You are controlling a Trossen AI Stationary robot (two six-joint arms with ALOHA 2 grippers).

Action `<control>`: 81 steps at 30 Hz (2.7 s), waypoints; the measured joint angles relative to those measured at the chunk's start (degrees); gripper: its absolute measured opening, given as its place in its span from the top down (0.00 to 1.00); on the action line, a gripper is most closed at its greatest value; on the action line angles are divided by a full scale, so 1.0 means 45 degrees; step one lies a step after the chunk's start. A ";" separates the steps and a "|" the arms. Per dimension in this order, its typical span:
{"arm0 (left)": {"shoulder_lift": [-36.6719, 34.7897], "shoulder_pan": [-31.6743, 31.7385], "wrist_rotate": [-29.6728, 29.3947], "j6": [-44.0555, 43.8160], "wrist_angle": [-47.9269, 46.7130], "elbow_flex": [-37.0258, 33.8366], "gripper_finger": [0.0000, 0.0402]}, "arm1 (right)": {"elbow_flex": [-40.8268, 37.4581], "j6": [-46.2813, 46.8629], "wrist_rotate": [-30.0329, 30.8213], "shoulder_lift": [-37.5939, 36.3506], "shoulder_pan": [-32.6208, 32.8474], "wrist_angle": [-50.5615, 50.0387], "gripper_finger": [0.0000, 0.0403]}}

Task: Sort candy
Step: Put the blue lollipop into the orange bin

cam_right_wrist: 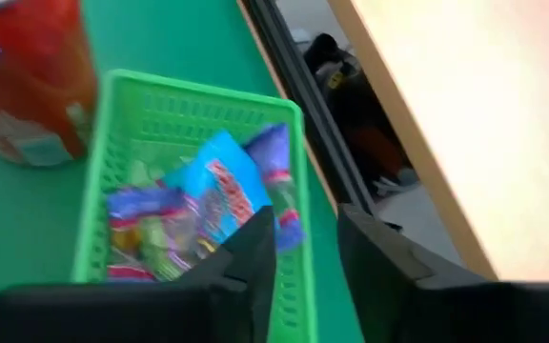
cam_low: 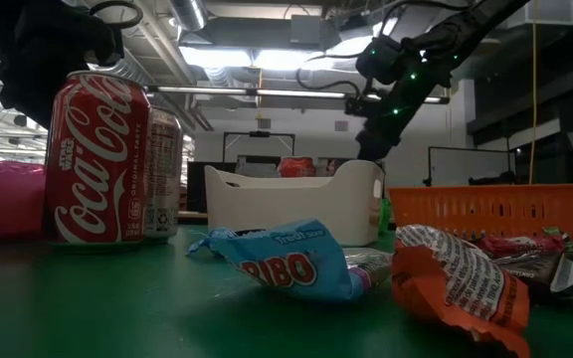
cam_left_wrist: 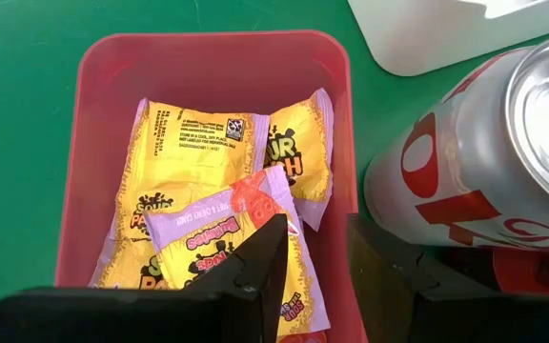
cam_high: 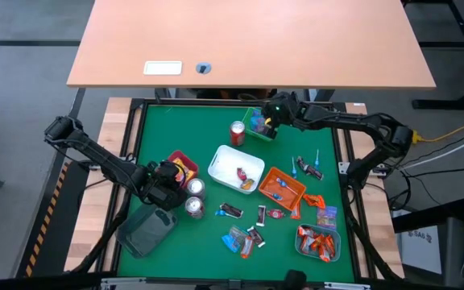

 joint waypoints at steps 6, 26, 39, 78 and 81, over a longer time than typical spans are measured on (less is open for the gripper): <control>0.0000 0.0000 0.0000 0.0000 -0.0004 0.0000 0.75 | 0.1245 0.0090 0.1303 -0.0270 0.0000 -0.3824 0.64; 0.0000 0.0000 0.0000 0.0000 0.0004 0.0000 0.75 | 0.3274 0.3814 -0.3272 -0.2783 0.0000 -1.1774 0.65; 0.0000 -0.0010 0.0000 0.0000 0.0010 0.0000 0.75 | -0.0208 0.5875 -0.4280 -0.2793 0.0000 -0.9803 0.65; 0.0000 -0.0015 0.0000 0.0003 0.0325 0.0000 0.75 | -0.5901 0.8451 -0.5923 -0.2783 0.0015 -0.2756 0.65; 0.0000 -0.0015 0.0000 0.0000 0.0325 0.0000 0.75 | -0.5913 0.8451 -0.5912 -0.2778 0.0015 -0.2732 0.65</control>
